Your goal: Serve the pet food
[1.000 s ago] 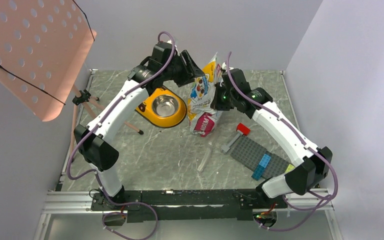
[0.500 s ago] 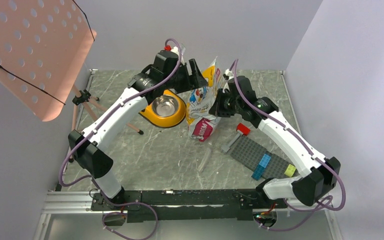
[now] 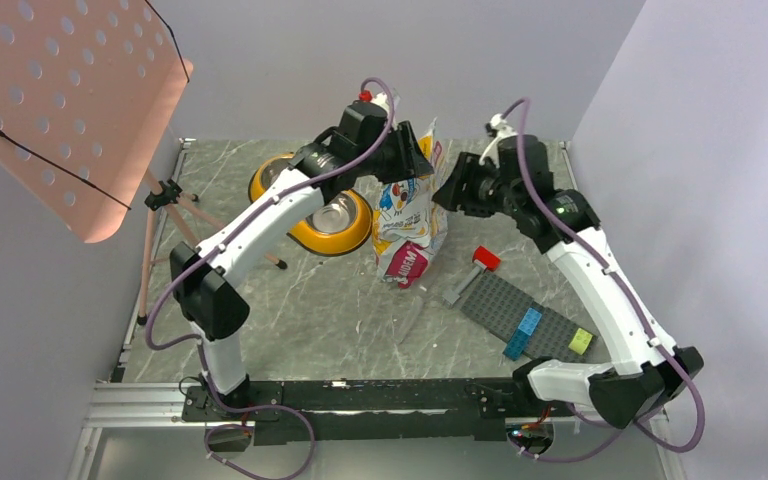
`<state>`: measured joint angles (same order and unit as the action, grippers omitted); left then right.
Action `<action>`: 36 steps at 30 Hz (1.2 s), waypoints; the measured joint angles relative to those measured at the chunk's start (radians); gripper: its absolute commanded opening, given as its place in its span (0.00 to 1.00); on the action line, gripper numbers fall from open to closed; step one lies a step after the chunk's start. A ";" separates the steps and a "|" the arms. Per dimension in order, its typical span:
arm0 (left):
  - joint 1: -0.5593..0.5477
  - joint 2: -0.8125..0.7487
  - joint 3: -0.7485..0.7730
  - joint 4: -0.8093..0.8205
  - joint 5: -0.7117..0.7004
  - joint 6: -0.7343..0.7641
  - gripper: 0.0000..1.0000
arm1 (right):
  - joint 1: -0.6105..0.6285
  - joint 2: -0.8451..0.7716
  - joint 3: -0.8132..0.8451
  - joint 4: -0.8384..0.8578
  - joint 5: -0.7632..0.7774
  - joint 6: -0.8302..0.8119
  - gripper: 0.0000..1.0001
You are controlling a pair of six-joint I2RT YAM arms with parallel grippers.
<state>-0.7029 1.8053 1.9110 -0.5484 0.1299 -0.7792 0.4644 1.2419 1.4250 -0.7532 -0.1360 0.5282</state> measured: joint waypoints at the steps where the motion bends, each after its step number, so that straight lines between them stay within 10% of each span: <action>1: -0.004 0.014 0.012 -0.001 -0.004 0.001 0.49 | -0.023 -0.004 0.008 0.002 0.001 0.001 0.44; 16: -0.014 0.097 0.134 0.003 -0.069 0.009 0.28 | -0.161 0.127 0.136 0.013 0.035 0.025 0.14; 36: -0.014 0.130 0.136 -0.013 -0.078 0.028 0.17 | -0.119 0.201 0.147 0.081 -0.006 0.029 0.09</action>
<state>-0.7170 1.9358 2.0468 -0.5617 0.0517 -0.7513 0.3454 1.4429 1.5723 -0.6724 -0.1421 0.5571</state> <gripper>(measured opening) 0.183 0.097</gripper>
